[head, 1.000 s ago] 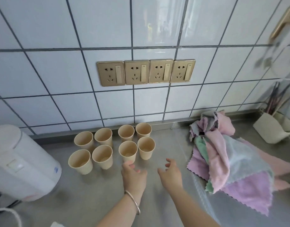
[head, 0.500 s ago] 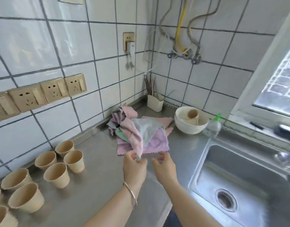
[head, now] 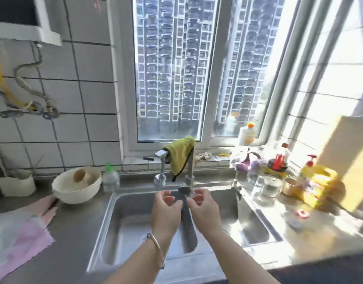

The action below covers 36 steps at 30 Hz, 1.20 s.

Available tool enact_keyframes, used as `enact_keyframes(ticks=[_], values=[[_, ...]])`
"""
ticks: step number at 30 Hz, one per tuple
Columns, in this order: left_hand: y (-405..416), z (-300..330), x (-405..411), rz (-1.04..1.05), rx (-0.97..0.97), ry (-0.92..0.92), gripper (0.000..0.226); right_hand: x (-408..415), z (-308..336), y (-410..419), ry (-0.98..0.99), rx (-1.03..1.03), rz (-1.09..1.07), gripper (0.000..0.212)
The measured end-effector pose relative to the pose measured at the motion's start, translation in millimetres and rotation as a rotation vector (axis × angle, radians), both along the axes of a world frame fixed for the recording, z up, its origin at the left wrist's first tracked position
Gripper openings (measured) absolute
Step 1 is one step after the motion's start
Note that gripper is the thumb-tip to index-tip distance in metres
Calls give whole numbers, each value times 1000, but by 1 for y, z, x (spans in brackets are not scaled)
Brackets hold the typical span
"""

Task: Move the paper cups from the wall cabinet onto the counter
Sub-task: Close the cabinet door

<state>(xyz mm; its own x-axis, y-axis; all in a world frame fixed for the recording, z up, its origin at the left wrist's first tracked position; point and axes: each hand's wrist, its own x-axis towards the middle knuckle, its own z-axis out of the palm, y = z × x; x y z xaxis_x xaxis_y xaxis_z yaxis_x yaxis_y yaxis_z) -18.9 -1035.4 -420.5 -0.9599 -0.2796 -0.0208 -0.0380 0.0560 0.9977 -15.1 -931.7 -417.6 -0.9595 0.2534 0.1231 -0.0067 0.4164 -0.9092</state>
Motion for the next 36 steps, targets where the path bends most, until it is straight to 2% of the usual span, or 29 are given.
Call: enact_keyframes(ticks=[3,7,13,15,24,31,36], values=[[90,23,8,-171,6,29,34,19,28,87,49,36,-155,22],[198,52,23,-353,1,92,32,50,63,191,113,102,-303,41],[322,102,39,-581,30,167,37,90,126,318,218,153,-511,26],[356,123,39,-609,58,210,32,96,146,349,261,166,-554,24],[505,211,16,-806,184,446,36,83,229,471,400,304,-701,23],[596,276,-32,-917,233,595,48,42,296,550,504,440,-799,23],[665,321,-79,-928,254,739,40,7,350,596,570,557,-858,26]])
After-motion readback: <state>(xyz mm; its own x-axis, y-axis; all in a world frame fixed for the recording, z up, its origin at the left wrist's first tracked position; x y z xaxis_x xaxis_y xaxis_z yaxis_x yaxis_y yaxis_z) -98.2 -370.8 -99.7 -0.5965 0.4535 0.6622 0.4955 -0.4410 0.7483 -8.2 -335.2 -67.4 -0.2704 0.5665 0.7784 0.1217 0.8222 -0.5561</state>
